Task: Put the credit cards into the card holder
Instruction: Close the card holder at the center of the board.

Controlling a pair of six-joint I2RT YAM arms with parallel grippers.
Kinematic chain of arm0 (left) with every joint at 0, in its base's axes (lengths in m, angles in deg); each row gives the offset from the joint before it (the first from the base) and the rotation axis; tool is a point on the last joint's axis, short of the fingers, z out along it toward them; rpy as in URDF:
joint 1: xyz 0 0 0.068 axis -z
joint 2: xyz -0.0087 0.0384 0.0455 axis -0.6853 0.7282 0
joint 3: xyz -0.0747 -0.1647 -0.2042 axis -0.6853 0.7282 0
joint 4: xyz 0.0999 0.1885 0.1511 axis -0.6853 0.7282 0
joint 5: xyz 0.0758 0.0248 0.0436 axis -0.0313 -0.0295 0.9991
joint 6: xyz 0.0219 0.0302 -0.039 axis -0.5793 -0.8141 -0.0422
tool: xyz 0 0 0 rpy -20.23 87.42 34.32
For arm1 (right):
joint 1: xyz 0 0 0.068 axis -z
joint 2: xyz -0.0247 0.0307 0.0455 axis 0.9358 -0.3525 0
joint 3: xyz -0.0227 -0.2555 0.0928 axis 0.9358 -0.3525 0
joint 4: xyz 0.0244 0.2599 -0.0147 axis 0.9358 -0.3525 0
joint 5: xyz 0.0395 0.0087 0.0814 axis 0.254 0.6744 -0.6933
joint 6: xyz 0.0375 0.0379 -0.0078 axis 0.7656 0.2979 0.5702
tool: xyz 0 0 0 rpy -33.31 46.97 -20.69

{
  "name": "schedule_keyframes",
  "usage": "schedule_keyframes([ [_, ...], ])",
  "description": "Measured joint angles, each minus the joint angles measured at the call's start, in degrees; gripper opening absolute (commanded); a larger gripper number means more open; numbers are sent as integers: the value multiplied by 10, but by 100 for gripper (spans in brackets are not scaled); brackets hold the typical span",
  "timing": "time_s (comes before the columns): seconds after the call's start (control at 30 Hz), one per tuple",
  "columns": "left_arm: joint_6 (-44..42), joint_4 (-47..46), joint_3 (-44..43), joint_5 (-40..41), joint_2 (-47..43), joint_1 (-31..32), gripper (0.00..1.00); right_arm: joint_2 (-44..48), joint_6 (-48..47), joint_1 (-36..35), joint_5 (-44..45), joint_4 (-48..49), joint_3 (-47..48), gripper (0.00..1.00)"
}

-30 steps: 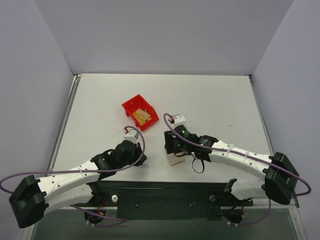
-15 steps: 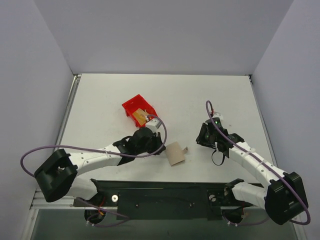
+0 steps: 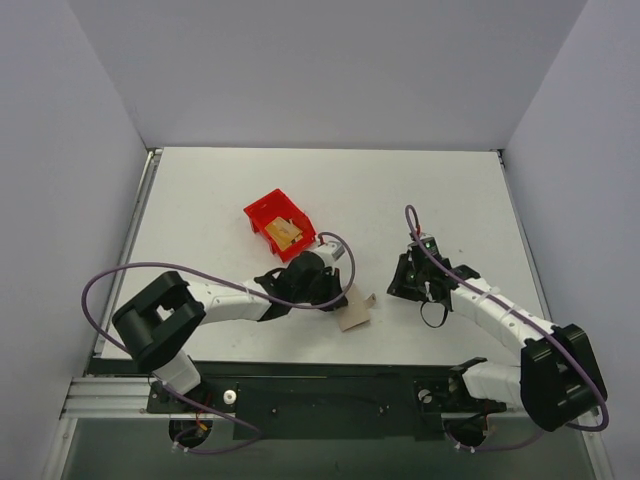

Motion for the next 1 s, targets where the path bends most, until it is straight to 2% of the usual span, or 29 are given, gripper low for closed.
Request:
schedule_keyframes([
  [1.0,0,-35,-11,-20,48,0,6,-81,-2,20,-156,100,-1,15],
])
